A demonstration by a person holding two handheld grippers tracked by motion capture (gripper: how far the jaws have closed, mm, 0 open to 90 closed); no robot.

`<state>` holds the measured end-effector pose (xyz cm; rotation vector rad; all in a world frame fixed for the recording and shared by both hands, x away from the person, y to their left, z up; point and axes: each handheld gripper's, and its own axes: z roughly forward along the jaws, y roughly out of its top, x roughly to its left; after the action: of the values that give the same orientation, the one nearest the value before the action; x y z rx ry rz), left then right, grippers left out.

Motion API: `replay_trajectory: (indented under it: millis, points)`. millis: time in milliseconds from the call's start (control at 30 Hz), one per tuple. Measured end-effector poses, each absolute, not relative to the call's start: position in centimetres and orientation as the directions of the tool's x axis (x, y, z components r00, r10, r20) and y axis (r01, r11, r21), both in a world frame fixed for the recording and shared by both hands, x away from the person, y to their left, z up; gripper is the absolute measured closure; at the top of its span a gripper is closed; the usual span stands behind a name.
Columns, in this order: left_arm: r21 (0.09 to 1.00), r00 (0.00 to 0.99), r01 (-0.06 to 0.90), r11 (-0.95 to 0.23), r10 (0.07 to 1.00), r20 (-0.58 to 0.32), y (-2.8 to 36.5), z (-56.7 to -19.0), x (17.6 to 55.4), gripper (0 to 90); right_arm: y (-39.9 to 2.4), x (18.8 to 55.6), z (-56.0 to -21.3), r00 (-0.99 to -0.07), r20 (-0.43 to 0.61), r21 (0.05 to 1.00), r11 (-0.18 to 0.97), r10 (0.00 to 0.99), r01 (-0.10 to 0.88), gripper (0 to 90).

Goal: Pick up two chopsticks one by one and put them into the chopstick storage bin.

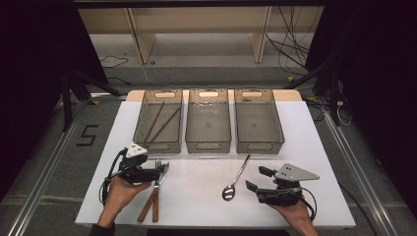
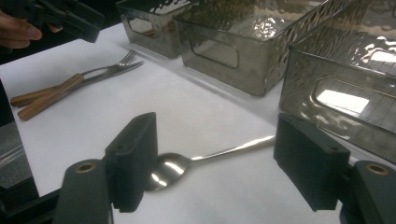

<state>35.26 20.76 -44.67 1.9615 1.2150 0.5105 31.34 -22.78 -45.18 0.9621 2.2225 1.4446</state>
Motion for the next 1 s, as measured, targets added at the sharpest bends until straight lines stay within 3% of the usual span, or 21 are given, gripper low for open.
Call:
replay_trajectory:
  millis: [267,1000]
  points:
    - [0.830,0.465,0.523,-0.195,0.881,-0.086,21.7,-45.5,33.8,22.7,-21.4,33.8,-45.5,-0.702,0.084,0.858,0.307,0.707,0.412,43.5]
    - [0.872,0.488,0.469,-0.142,0.865,-0.122,21.9,-46.8,31.9,20.6,-19.6,38.2,-46.5,-0.694,0.064,0.823,0.356,0.717,0.443,78.1]
